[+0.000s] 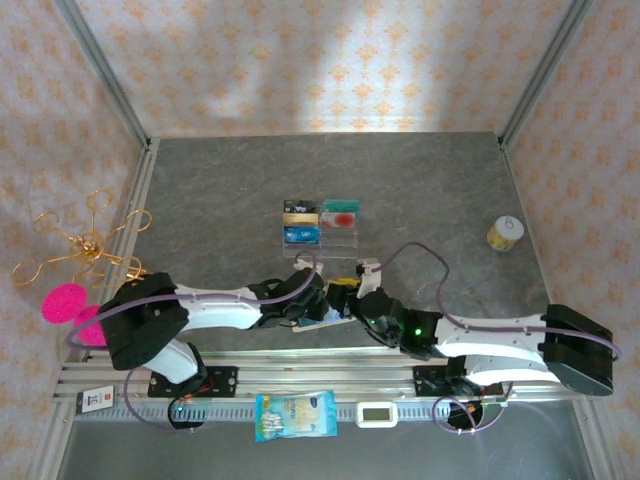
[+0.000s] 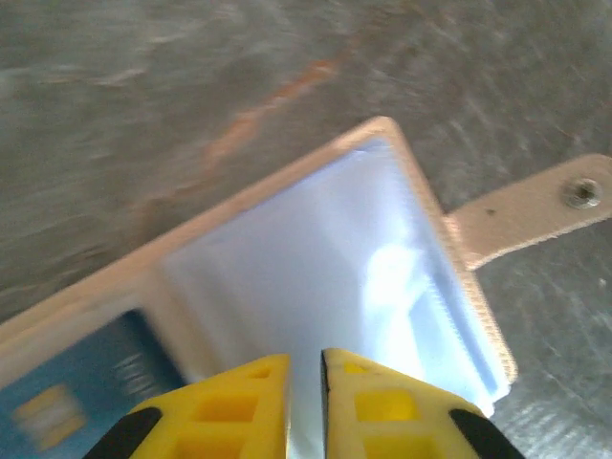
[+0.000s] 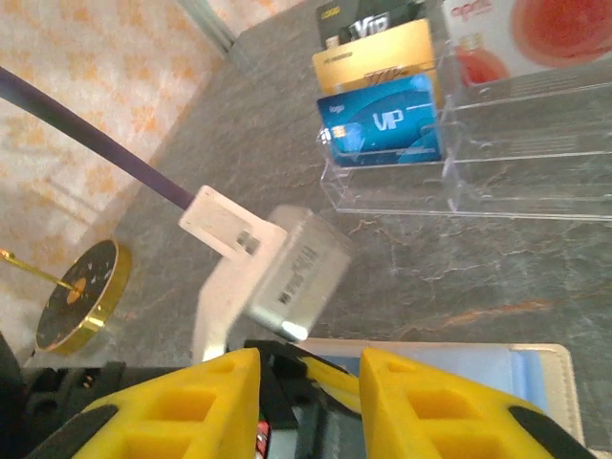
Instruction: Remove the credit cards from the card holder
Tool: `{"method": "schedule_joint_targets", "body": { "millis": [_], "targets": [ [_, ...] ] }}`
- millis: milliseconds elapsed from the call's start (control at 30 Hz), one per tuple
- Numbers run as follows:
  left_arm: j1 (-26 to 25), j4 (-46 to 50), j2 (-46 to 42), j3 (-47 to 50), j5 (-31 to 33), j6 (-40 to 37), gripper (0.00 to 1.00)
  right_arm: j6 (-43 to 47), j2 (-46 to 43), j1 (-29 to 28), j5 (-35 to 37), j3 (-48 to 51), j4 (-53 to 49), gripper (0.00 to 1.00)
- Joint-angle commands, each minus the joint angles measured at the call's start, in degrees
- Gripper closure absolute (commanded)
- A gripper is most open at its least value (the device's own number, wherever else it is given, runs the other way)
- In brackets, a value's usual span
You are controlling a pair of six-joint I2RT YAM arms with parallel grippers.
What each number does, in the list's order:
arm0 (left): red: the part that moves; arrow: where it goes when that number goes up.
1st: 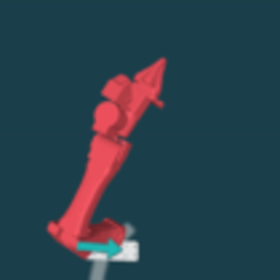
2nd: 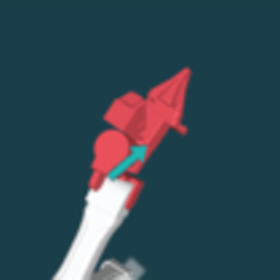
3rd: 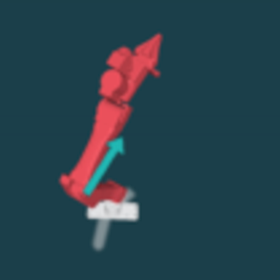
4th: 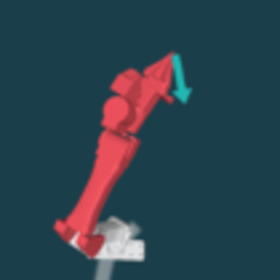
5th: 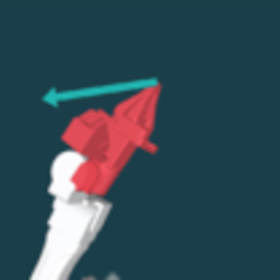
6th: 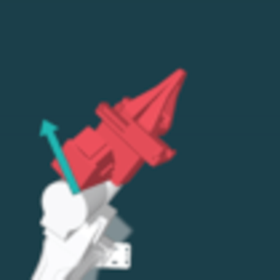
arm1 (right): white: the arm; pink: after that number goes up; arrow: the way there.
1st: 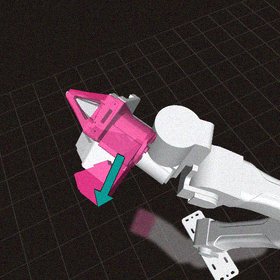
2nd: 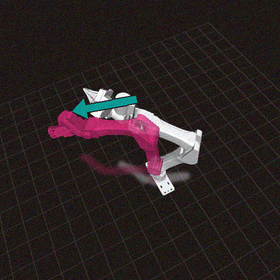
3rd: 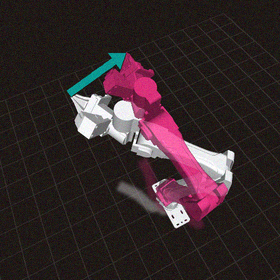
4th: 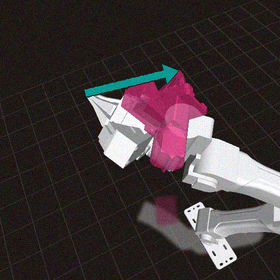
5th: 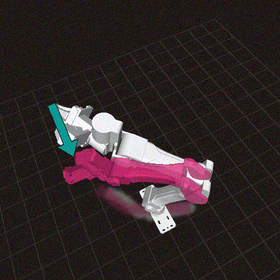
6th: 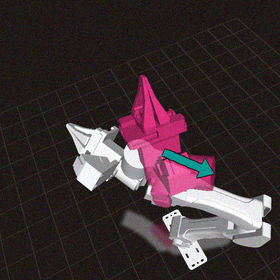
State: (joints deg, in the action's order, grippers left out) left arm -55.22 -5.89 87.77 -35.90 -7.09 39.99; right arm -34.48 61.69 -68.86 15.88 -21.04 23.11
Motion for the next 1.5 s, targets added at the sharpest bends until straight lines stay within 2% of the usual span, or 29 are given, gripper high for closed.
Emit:
{"method": "schedule_joint_targets", "body": {
  "millis": [0, 133, 267, 333, 367, 500, 567, 667, 767, 1000, 1333, 1467],
  "targets": [
    [-2.3, -0.3, 1.9, -3.7, -4.3, -3.4, 0.75, -3.1, -2.8, -0.3, 4.9, 2.2, -4.5, 0.69],
    [-2.9, 3.2, 1.5, -5.6, -1.9, -2.6, 0.66, -4.0, -4.6, -0.3, 6.6, 2.2, -7.3, 0.69],
    [-2.5, 2.7, -7.0, -1.2, 3.6, 0.7, 0.51, -4.4, -5.4, -0.3, 7.3, 2.1, -8.5, 0.69],
    [-1.8, 2.5, -11.7, 1.7, 5.5, 2.6, 0.48, -3.6, -4.7, 0.3, 5.5, 2.0, -7.9, 0.73],
    [-1.2, 2.5, -14.0, 3.4, 6.1, 3.7, 0.48, -2.5, -3.9, 1.5, 1.9, 1.6, -7.4, 0.77],
    [2.1, 2.9, -20.4, 9.9, 7.5, 6.9, 0.6, 1.4, 1.8, 8.3, -18.1, -1.7, -5.1, 0.79],
    [4.2, 1.9, -21.9, 13.1, 6.4, 7.1, 0.67, 3.1, 6.4, 10.7, -29.3, -3.8, -3.4, 0.72],
    [6.0, 1.2, -21.3, 15.2, 5.7, 6.8, 0.83, 4.0, 12.6, 11.5, -36.0, -7.2, -4.1, 0.65],
    [6.3, 0.5, -19.7, 15.5, 5.7, 5.8, 0.9, 3.1, 17.0, 11.5, -39.9, -9.2, -3.6, 0.63],
    [6.9, -0.6, -15.1, 15.0, 6.0, 3.4, 1.0, 2.3, 23.4, 10.1, -40.3, -11.8, -3.8, 0.64],
    [7.0, -1.5, -14.4, 15.1, 5.3, 2.4, 1.0, 2.0, 28.5, 9.1, -36.2, -14.4, -6.2, 0.66],
    [7.0, -1.8, -13.8, 15.2, 5.3, 2.2, 1.0, 0.8, 29.3, 9.1, -32.3, -14.6, -9.4, 0.67]
  ]
}}
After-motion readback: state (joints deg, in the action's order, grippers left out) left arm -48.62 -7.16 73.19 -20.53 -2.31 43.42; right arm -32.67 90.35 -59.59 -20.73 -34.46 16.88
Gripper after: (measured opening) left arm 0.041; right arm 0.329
